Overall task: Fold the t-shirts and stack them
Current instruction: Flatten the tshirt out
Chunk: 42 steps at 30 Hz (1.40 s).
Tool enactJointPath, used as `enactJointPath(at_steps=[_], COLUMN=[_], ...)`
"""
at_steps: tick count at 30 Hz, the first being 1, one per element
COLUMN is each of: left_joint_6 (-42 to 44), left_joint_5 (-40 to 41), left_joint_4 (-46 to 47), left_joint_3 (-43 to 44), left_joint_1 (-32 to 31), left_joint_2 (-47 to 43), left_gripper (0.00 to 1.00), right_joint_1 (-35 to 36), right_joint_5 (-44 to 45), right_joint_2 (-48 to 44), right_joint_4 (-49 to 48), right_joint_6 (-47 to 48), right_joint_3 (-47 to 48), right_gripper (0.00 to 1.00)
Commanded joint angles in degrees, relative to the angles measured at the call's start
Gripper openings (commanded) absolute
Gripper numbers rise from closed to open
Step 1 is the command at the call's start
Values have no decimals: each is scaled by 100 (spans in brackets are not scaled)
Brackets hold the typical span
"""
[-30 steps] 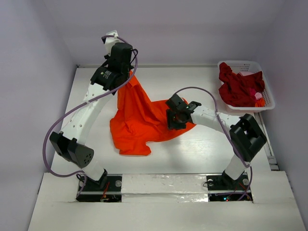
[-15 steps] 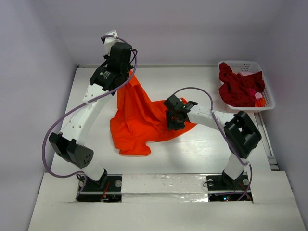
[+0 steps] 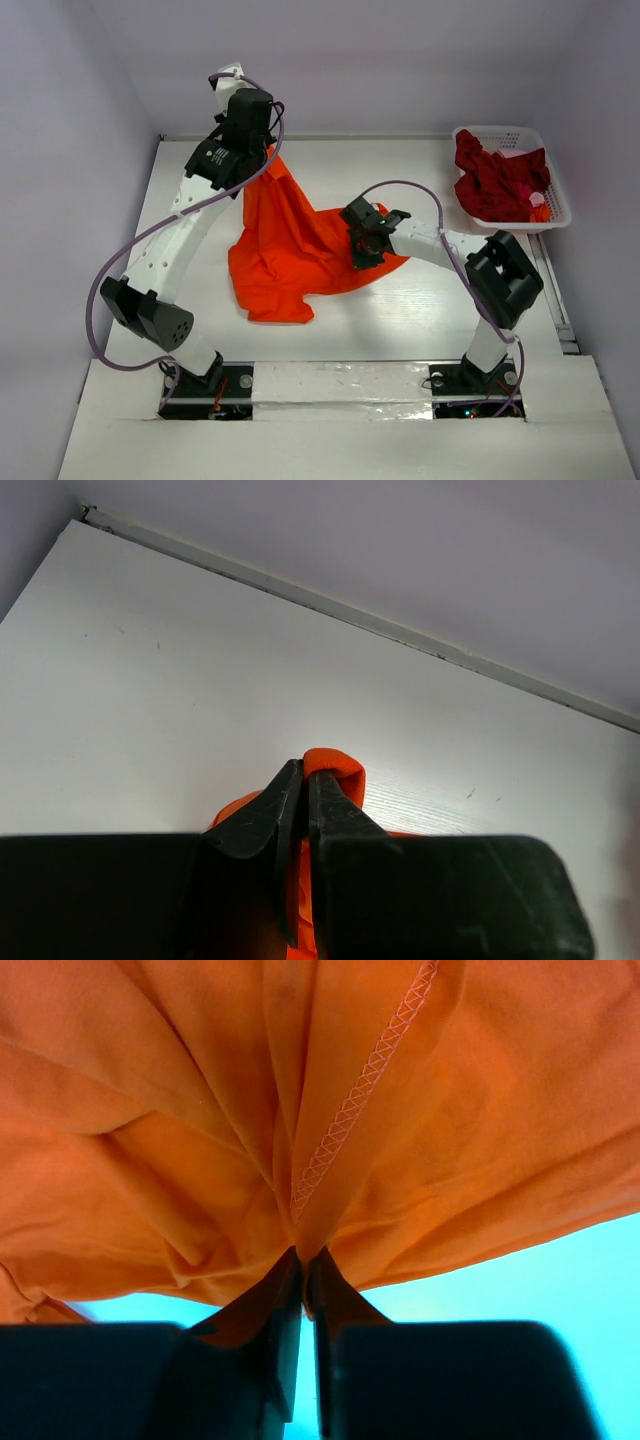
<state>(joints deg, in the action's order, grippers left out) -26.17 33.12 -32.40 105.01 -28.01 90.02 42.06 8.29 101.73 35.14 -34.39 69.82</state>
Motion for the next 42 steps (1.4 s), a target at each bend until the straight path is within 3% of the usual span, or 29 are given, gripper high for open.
enactJointPath(at_steps=[1,10,22,32,36,42], left_joint_6=[-2,51,227,42,7,69], left_joint_5=[36,115,203,369,695,441], left_joint_4=[182,156,-292,-434,-416,-310], left_joint_3=[19,19,757,767,714,643], left_joint_1=[24,24,392,683,736,1289], left_joint_2=[-301,-336,-379,-660,-836,-986], left_gripper=[0,0,0,0,0,0], right_joint_1=[39,39,-971,-1570,-2052,-3238], right_joint_5=[137,216,287,120,-3,-732], right_joint_2=[-31,-268,-444,-233,-189,13], right_joint_4=[-68,203,1662,1900,1892,1909], right_joint_6=[-59,-226,301,530,486,337], right_joint_3=[225,549,3623,4417,4540,4996], right_gripper=[0,0,0,0,0,0])
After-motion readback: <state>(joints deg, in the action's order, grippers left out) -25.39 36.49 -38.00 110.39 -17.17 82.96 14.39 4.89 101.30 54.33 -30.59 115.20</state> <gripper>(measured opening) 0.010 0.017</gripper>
